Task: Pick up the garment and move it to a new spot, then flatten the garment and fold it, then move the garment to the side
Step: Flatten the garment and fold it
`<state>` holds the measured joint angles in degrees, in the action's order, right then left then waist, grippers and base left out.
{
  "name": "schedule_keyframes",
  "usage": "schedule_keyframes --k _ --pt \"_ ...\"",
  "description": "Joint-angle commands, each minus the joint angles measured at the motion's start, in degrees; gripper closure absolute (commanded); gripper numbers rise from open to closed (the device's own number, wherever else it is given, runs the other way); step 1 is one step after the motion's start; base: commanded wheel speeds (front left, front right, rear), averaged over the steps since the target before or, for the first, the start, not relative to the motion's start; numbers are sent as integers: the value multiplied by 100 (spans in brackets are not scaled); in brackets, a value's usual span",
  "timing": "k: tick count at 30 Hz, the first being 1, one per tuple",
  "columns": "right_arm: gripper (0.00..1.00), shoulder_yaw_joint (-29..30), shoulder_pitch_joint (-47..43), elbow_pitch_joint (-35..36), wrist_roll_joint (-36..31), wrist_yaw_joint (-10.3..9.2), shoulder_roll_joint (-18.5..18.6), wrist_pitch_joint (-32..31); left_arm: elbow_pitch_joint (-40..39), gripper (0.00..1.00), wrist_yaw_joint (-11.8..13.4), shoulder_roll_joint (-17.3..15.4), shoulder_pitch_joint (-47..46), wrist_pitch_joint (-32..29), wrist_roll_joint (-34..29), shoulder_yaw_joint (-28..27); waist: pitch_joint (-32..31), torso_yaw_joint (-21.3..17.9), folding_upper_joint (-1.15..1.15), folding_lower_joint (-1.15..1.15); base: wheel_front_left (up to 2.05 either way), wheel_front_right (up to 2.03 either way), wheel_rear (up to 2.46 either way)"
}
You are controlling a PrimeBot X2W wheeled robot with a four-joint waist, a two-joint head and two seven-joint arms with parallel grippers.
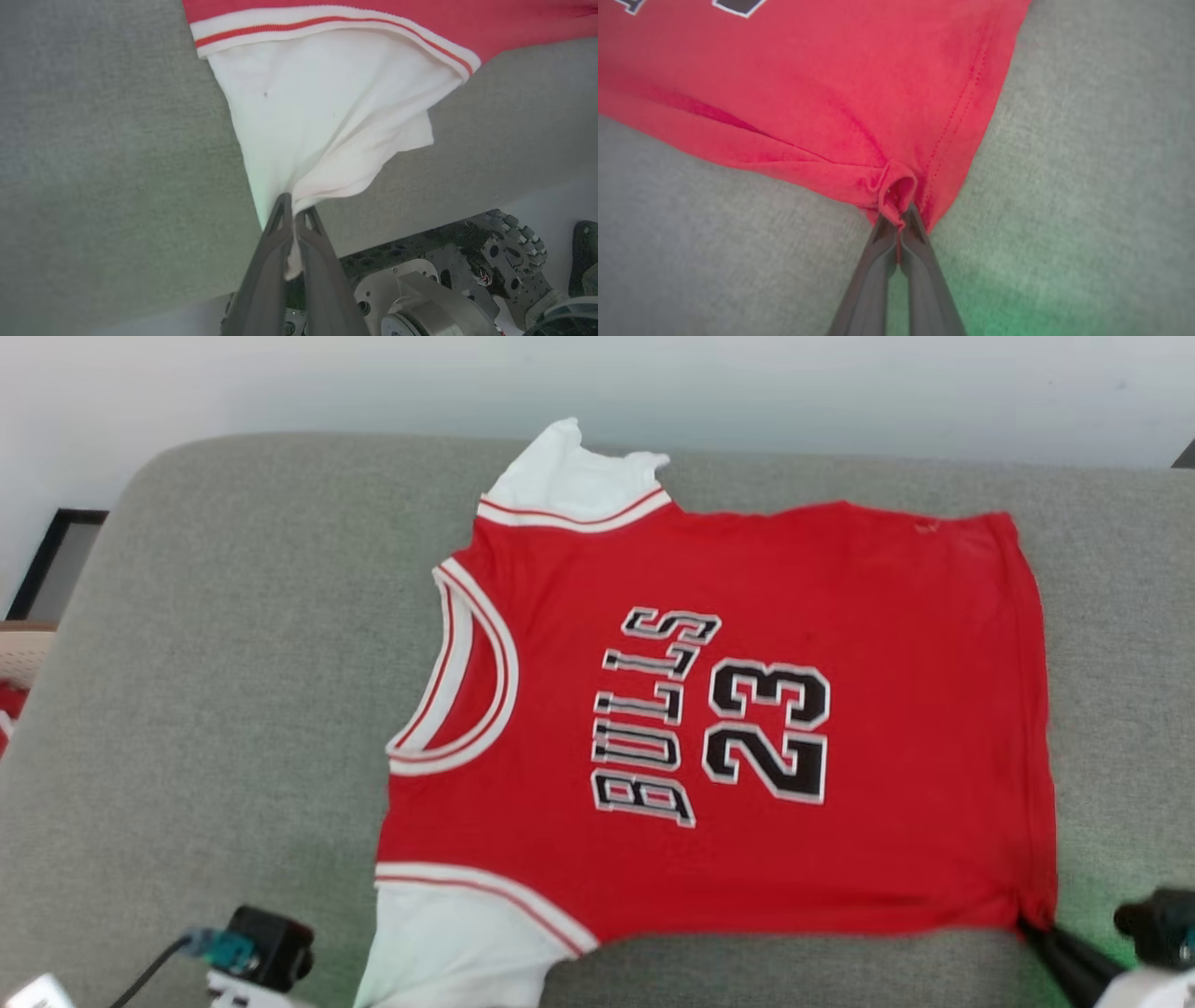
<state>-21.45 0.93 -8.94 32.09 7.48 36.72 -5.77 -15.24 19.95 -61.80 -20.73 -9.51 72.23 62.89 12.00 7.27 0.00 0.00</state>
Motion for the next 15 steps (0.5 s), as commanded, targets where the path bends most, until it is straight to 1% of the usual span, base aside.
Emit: schedule_keyframes --k 1,3,5,8,11,12,15 --pt "100 132 -444 146 -113 3 -136 -252 -117 100 134 -119 117 41 73 -20 45 -19 0 0 0 0 0" --pt "100 517 -746 594 -272 2 -273 -479 -332 100 242 -242 128 94 88 -92 87 -34 0 0 0 0 0" --pt "100 884 -886 1048 -444 2 -392 -679 -497 100 311 -380 -11 117 -32 -171 119 -59 0 0 0 0 0" --pt "100 1210 -869 1603 -628 1 -513 -1029 -718 100 312 -562 -370 -9 -322 -304 172 -113 0 0 0 0 0" --pt "100 1333 -594 1937 -735 0 -467 -1315 -816 100 154 -651 -926 -277 -705 -445 236 -166 0 0 0 0 0" --pt "100 1359 -459 1982 -735 0 -449 -1377 -806 100 65 -641 -1130 -401 -822 -483 261 -184 0 0 0 0 0" --pt "100 1337 14 1986 -799 0 -380 -1592 -664 100 -240 -481 -1774 -737 -1146 -596 347 -236 0 0 0 0 0"
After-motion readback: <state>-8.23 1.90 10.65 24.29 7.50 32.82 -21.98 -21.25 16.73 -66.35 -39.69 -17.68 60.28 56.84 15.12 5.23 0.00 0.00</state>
